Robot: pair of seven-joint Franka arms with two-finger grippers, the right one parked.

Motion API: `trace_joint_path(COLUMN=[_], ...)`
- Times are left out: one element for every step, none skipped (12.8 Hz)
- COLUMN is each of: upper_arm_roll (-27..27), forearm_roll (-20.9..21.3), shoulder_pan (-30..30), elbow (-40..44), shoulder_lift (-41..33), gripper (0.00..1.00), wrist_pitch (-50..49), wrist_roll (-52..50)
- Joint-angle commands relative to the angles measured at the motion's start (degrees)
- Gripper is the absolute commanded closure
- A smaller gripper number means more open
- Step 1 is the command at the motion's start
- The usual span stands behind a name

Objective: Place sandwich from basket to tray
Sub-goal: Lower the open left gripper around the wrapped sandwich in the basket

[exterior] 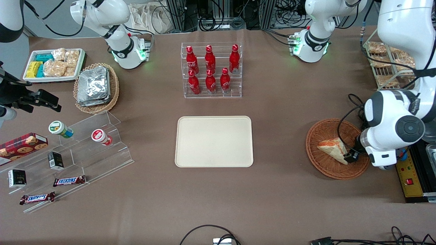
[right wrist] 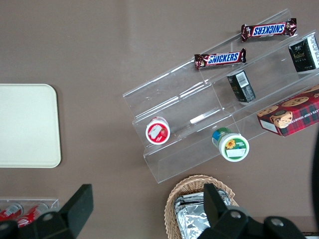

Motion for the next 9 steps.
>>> trace_joint_path(upper_arm_roll=[0.4, 0.4, 0.4, 0.4, 0.4, 0.4, 0.4, 0.4, 0.4], forearm_roll=[-2.4, -2.5, -2.8, -3.9, -4.5, -4.5, -4.5, -4.5, -4.6], shoulder_pan=[-0.9, -1.0, -1.0, -1.3, -1.4, -1.4, -1.4, -1.4, -1.4], elbow=[-1.7, -1.8, -1.8, -1.8, -1.9, -3.0, -4.2, -5.0, -5.1], shoulder_lift=[0.4, 0.8, 1.0, 1.4, 1.5, 1.5, 1.5, 1.4, 1.4], gripper=[0.0, 0.0, 0.0, 0.0, 0.0, 0.0, 0.0, 0.0, 0.0], wrist_pitch=[2.7, 3.2, 3.2, 3.4, 3.9, 4.6, 5.5, 6.1, 6.1], wrist_roll=[-1.7, -1.9, -2.1, -2.4, -2.4, -2.4, -2.4, -2.4, -2.7])
